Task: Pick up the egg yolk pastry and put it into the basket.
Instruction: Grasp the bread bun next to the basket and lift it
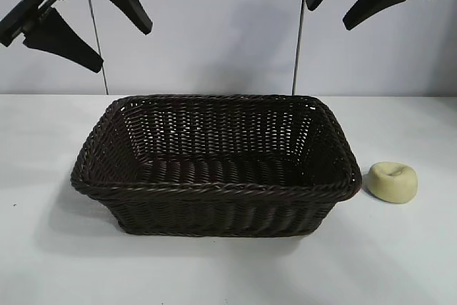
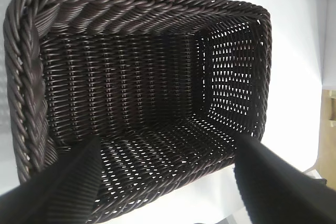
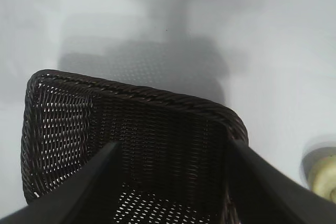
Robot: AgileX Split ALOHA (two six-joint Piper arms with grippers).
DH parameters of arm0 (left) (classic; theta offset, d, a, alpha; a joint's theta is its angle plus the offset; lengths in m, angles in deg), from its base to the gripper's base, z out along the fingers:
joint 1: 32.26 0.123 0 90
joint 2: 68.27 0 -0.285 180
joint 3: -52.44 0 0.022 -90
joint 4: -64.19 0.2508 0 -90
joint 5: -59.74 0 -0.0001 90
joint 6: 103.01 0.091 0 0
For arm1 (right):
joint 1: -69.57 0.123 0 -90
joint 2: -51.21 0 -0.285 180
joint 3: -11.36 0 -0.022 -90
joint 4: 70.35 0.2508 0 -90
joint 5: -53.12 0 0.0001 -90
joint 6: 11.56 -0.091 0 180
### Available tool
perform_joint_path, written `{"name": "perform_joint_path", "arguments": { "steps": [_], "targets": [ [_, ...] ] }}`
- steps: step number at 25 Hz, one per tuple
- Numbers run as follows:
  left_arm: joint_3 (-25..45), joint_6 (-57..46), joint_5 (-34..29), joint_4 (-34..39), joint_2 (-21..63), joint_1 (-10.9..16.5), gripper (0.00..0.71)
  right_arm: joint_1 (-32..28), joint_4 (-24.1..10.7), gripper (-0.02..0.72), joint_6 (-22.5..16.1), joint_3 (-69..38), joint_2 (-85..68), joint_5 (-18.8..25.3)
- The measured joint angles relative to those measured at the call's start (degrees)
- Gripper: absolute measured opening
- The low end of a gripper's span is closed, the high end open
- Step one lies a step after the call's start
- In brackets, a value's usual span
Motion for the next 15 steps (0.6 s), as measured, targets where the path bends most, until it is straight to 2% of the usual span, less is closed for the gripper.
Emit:
{"name": "perform_joint_path", "arguments": {
  "steps": [4,12,15],
  "targets": [
    [0.0,0.0,0.0,0.0,0.0,0.0,0.517,0.0,-2.9,0.431,0.1,0.0,0.0,2.1],
    [0.0,0.0,0.0,0.0,0.0,0.0,0.517,0.0,-16.3,0.431,-1.4,0.0,0.0,6.6],
    [0.0,0.2,0.0,0.0,0.0,0.0,0.517,-0.4,-18.8,0.431,-1.7,0.0,0.0,7.3]
  ]
}}
